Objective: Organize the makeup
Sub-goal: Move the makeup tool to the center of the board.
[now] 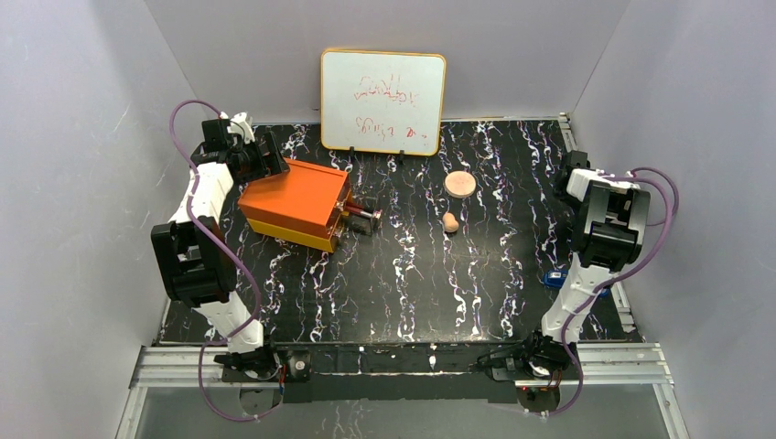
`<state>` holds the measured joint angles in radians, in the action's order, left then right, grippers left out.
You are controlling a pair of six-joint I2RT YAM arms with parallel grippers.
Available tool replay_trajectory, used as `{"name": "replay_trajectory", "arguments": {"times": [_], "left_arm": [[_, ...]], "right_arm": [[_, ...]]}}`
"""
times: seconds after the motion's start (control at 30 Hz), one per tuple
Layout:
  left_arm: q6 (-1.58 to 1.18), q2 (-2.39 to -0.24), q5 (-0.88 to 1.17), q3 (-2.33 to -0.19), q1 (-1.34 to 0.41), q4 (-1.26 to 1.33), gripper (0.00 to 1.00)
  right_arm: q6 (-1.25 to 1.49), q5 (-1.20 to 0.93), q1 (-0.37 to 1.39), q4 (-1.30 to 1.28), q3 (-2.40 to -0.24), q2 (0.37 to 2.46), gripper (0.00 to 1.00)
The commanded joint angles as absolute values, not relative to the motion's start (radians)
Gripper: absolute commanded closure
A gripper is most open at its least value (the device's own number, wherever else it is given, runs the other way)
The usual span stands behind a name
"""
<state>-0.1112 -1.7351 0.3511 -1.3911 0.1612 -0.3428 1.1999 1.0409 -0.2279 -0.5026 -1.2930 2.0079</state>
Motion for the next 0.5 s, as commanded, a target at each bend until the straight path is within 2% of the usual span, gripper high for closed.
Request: {"name": "replay_trajectory", "arguments": {"times": [0.0, 0.2, 0.47], "left_arm": [[-0.069, -1.799, 0.338, -1.354, 0.12, -0.517, 0.04], [-0.067, -1.793, 0.335, -1.349, 0.12, -0.517, 0.04], [-0.069, -1.78, 0.335, -1.342, 0.12, -0.516, 0.04]], "right_arm": [[1.211, 1.058, -0.229, -0.577, -1.362, 2.034, 0.47], [1.235, 0.963, -0.23, -0.648, -1.402, 2.066, 0.47], [1.399, 0.889, -0.23, -0.84, -1.451, 2.127, 0.49]]}}
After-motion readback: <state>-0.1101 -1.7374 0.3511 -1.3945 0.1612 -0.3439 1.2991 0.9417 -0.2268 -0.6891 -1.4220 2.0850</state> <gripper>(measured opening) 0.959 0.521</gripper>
